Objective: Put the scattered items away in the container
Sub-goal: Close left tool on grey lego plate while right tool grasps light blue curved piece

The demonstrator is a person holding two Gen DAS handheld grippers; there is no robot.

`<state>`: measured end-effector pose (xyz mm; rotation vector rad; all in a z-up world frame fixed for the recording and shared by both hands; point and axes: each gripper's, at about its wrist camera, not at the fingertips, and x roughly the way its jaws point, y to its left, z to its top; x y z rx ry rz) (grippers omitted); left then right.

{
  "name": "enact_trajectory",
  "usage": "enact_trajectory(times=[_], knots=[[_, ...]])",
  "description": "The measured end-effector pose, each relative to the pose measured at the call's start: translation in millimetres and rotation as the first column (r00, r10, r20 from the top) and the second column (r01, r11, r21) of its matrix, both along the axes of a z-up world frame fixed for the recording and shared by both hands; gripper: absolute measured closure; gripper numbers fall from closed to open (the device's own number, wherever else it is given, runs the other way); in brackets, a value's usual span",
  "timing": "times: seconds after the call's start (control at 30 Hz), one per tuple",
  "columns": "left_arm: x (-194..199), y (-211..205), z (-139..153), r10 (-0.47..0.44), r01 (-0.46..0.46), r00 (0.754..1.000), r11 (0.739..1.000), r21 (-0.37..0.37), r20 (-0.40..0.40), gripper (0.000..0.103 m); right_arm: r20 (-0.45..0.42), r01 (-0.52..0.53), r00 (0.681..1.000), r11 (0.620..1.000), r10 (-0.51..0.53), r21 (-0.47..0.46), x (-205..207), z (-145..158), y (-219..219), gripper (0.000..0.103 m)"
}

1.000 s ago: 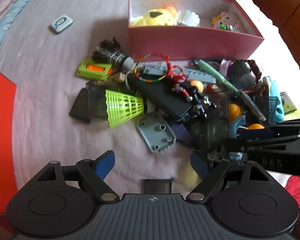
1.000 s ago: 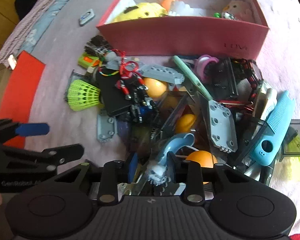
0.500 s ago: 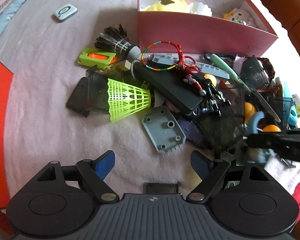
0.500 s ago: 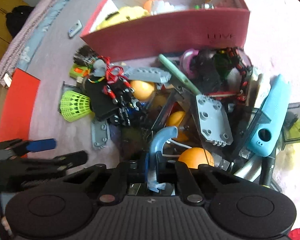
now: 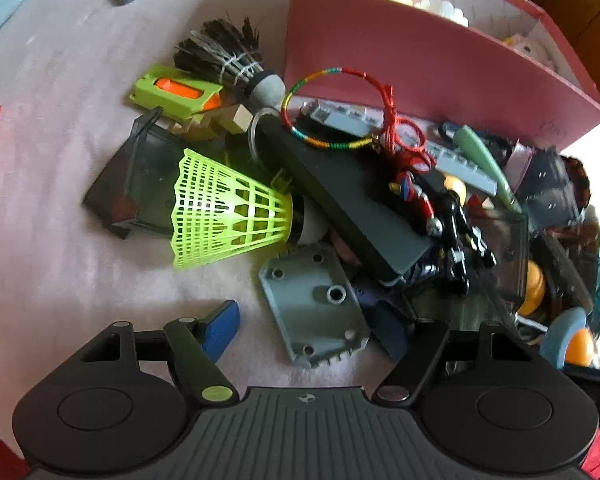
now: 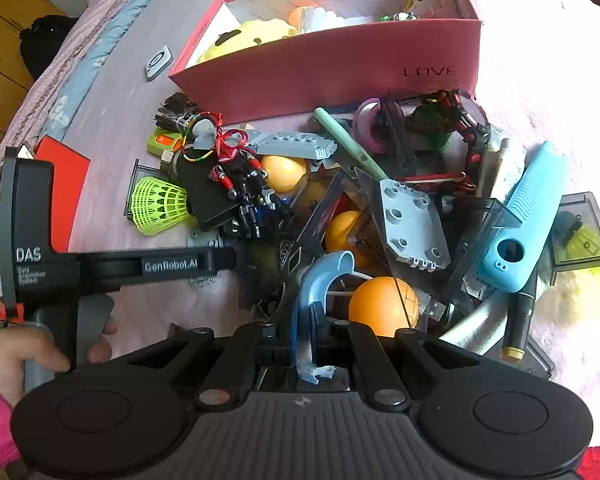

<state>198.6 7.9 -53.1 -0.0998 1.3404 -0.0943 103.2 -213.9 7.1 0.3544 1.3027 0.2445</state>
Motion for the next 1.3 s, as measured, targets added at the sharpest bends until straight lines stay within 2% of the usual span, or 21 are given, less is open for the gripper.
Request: enact_trajectory(times=[0.03,0.1,0.47,0.7,0.77,0.87,0.93,1.13,1.2,1.3], knots=[[0.3,1.5,-0.4,0.005,-0.005,1.000,1.000,-0.013,-0.001,0.031,0.001,0.000,1.000,1.000,0.000,-0.001,-0.6,0.6,-0.4,0.096],[-0.6,4.3,0.6,0.015,-0.015,1.000,1.000,-0.028,0.002,0.056,0.002,0.001,1.000,1.000,-0.001,-0.002,-1.5,1.5,-1.3,0.096],[-13.5,10.8,7.4,0.026,-0.025,1.000,0.999,-0.043,0.004,0.057,0.025,0.004,1.000,1.000,-0.004,-0.008,0.4,8.7,-1.3,0.096],[-20.1,12.0,-3.7,0.032,-0.033,0.999,0.999,-0.026,-0.027,0.056,0.009,-0.003,1.000,1.000,0.003,-0.018,1.9,3.6,2.3,0.096],[-19.8,8.6,-6.4,0.023,-0.023,0.999,1.000,-0.016,-0.028,0.056,-0.009,-0.004,1.000,1.000,0.004,-0.021,3.7,-0.3,4.9,0.085],[-19.4,2.3,-9.4,0.006,-0.006,1.000,1.000,-0.001,-0.025,0.055,-0.003,0.002,1.000,0.999,-0.002,-0.046,7.0,-3.8,9.1,0.075],[-20.4,-0.3,-10.7,-0.002,0.003,1.000,1.000,0.003,-0.022,0.053,0.003,-0.001,1.000,0.998,0.001,-0.061,9.9,-7.7,11.6,0.073],[-24.3,-6.8,-14.2,-0.026,0.027,1.000,1.000,0.015,-0.011,0.052,0.002,-0.032,0.999,0.997,0.032,-0.069,18.0,-19.2,20.4,0.084],[-26.5,-7.6,-14.4,-0.030,0.030,1.000,0.999,0.017,-0.004,0.057,0.011,-0.028,1.000,0.997,0.029,-0.069,16.8,-18.4,20.4,0.084],[-31.0,-6.2,-15.4,-0.018,0.018,1.000,1.000,0.000,0.001,0.058,0.020,-0.012,1.000,0.999,0.013,-0.052,13.7,-13.0,16.4,0.084]])
